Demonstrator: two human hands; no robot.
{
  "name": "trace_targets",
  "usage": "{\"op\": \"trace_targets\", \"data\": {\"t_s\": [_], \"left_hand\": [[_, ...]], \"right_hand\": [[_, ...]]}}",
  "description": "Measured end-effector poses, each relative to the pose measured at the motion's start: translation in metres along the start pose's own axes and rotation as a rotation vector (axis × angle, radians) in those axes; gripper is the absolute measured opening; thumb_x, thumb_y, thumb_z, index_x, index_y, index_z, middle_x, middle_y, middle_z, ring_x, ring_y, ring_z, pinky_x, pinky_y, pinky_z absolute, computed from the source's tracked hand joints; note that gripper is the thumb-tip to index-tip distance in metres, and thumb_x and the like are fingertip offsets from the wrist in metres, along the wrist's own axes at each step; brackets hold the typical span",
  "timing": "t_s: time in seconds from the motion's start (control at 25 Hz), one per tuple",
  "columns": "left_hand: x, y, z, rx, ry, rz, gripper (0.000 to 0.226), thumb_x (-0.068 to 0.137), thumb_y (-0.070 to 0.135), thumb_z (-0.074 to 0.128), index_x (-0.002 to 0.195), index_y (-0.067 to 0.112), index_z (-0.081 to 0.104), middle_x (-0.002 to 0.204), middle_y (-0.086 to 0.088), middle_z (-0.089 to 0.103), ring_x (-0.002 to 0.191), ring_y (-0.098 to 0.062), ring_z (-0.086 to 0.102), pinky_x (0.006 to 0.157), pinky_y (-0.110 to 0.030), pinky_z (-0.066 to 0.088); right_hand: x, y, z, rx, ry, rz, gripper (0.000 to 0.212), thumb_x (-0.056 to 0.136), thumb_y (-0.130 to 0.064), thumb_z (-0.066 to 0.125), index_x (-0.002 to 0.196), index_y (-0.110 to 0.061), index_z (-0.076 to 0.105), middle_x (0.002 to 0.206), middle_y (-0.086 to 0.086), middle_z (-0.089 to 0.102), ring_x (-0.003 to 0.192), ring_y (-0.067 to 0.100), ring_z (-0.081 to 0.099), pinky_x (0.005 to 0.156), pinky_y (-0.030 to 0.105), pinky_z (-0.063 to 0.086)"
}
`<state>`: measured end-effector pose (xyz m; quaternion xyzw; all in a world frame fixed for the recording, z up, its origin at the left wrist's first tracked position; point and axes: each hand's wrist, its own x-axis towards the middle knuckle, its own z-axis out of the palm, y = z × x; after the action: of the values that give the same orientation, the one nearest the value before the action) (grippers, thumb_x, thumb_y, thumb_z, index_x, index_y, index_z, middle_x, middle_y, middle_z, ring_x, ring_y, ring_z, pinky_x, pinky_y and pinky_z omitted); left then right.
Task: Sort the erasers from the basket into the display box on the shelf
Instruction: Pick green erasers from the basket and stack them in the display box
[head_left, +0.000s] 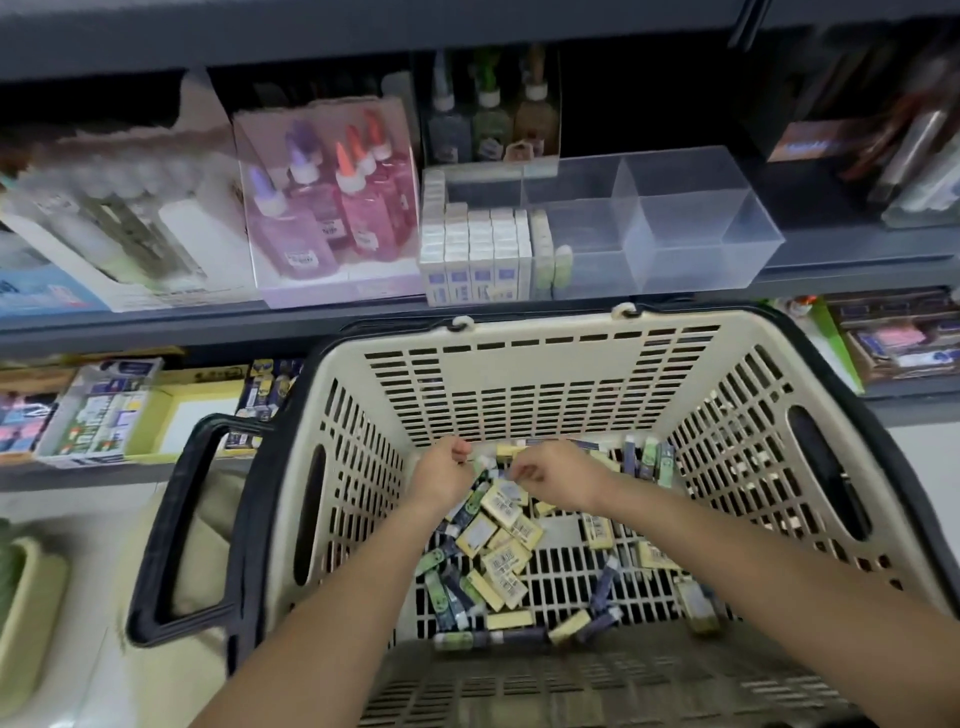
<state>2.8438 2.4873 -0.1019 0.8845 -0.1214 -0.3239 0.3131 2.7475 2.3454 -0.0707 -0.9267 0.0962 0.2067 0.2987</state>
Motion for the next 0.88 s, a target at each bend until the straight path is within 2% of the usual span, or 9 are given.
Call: {"op": "trace_targets", "data": {"t_s": [0.08,0.16,0.24,0.32,0.44,0.56,0.6,0.72,0.88], "left_hand": [[0.001,-0.005,0.008,0.048,-0.015,0.023,0.027,0.09,0.012,0.056,0.118,0.009,0.056,0.119,-0.008,0.061,0.106,-0.02,0.057,0.087,-0.024,0.044],[-0.002,-0.008,0.017,0.141,-0.017,0.071,0.031,0.088,0.019,0.06,0.118,0.012,0.056,0.114,-0.006,0.063,0.102,-0.021,0.059,0.08,-0.024,0.043],[-0.003,-0.011,0.022,0.178,-0.025,0.061,0.033,0.087,0.022,0.063,0.118,0.014,0.053,0.105,-0.005,0.064,0.095,-0.022,0.06,0.075,-0.027,0.044],[-0.002,-0.015,0.021,0.187,-0.049,0.036,0.033,0.086,0.02,0.062,0.118,0.015,0.053,0.103,-0.005,0.063,0.094,-0.023,0.06,0.075,-0.028,0.045],[-0.002,-0.017,0.017,0.218,-0.106,0.033,0.026,0.087,0.019,0.06,0.113,0.016,0.057,0.102,-0.004,0.063,0.09,-0.022,0.06,0.078,-0.031,0.05],[-0.008,-0.017,0.019,0.282,-0.144,0.053,0.031,0.086,0.031,0.063,0.113,0.018,0.056,0.093,0.001,0.057,0.083,-0.019,0.058,0.074,-0.032,0.049],[-0.009,-0.015,0.02,0.311,-0.14,0.067,0.033,0.086,0.033,0.064,0.114,0.019,0.055,0.095,0.0,0.057,0.086,-0.02,0.059,0.074,-0.031,0.048],[-0.013,-0.011,0.023,0.354,-0.12,0.098,0.032,0.085,0.031,0.065,0.113,0.02,0.055,0.102,-0.003,0.062,0.09,-0.023,0.06,0.072,-0.031,0.047],[-0.012,-0.007,0.017,0.233,-0.155,0.011,0.017,0.079,0.02,0.066,0.09,0.017,0.053,0.08,-0.002,0.059,0.071,-0.019,0.056,0.057,-0.025,0.041]], "right_hand": [[0.01,0.001,0.014,-0.063,-0.021,0.013,0.039,0.088,-0.001,0.045,0.123,-0.013,0.059,0.12,0.009,0.063,0.106,0.025,0.06,0.089,0.036,0.05],[0.015,0.005,0.019,-0.141,0.012,0.063,0.052,0.084,0.008,0.041,0.127,-0.017,0.054,0.118,0.012,0.063,0.1,0.029,0.062,0.08,0.041,0.054],[0.017,0.006,0.025,-0.203,0.035,0.089,0.062,0.08,0.013,0.042,0.132,-0.02,0.049,0.114,0.012,0.061,0.098,0.029,0.062,0.075,0.039,0.055],[0.017,0.004,0.034,-0.266,0.056,0.098,0.061,0.081,0.009,0.048,0.135,-0.018,0.044,0.117,0.011,0.058,0.103,0.028,0.058,0.075,0.036,0.052],[0.015,0.008,0.041,-0.289,0.013,0.131,0.05,0.083,-0.005,0.059,0.131,-0.01,0.046,0.132,0.01,0.048,0.119,0.026,0.049,0.091,0.034,0.049],[0.012,0.014,0.045,-0.263,-0.011,0.146,0.046,0.087,-0.015,0.059,0.131,-0.009,0.046,0.144,0.01,0.04,0.131,0.023,0.039,0.105,0.033,0.039],[0.011,0.014,0.045,-0.224,-0.013,0.162,0.045,0.088,-0.016,0.058,0.131,-0.011,0.046,0.141,0.011,0.044,0.128,0.024,0.043,0.103,0.035,0.042],[0.008,0.014,0.043,-0.14,-0.014,0.207,0.043,0.085,-0.016,0.061,0.126,-0.016,0.049,0.12,0.007,0.059,0.1,0.023,0.059,0.082,0.039,0.053],[0.009,0.015,0.038,0.087,0.045,0.259,0.031,0.083,-0.019,0.066,0.113,-0.013,0.059,0.106,0.005,0.063,0.094,0.021,0.06,0.08,0.033,0.051]]}}
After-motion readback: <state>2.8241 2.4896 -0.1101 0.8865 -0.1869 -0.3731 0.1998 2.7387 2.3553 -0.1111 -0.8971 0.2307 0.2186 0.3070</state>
